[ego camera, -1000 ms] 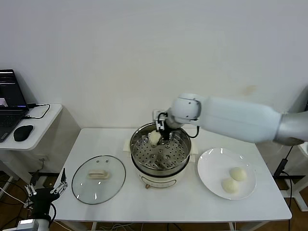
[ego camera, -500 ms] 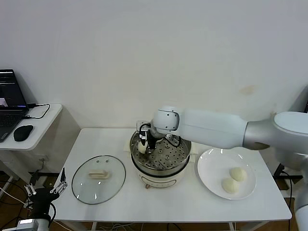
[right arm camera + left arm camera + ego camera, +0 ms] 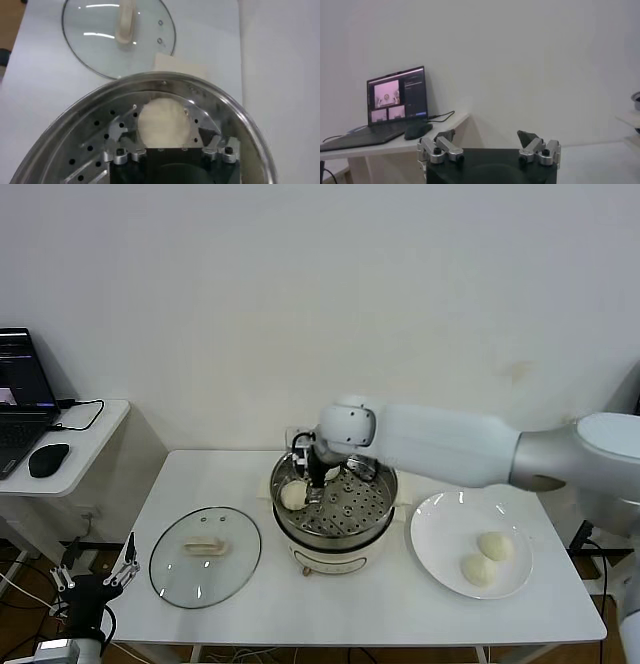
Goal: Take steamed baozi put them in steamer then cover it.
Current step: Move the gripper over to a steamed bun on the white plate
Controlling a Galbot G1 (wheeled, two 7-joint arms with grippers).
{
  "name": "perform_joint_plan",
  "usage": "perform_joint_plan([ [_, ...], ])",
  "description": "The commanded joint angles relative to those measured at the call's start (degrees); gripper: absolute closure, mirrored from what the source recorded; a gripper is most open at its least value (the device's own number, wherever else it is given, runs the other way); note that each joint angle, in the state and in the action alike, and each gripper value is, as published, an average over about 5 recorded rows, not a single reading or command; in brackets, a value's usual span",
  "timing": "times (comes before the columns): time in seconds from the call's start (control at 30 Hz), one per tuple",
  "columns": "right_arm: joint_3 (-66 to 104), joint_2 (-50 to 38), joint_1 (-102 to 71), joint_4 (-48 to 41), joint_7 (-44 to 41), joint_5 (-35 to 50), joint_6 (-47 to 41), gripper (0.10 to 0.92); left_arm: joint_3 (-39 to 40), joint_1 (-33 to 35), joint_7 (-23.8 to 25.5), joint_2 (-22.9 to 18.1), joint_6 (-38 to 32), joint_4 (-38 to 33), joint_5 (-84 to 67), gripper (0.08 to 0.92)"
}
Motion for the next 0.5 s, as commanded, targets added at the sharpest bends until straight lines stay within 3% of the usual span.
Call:
perform_joint_plan([
  [0.03, -0.73, -15.50, 9.18, 8.92, -14.68, -8.72, 8.04, 0.203, 0.16, 0.09, 0.04, 0.05, 0.04, -0.17, 0.02, 0.177],
  [0.33, -2.94, -38.55, 9.43, 20.97, -19.82, -18.94, 16.08, 0.203, 0.54, 0.49, 0.11, 0.45, -0.01, -0.57, 0.08, 0.177],
  [0.5, -3.33, -46.78, 6.05, 24.45, -20.19, -25.47, 18.80, 0.203, 0.98, 0.39, 0.11, 0.46, 0.00, -0.37, 0.27, 0.177],
])
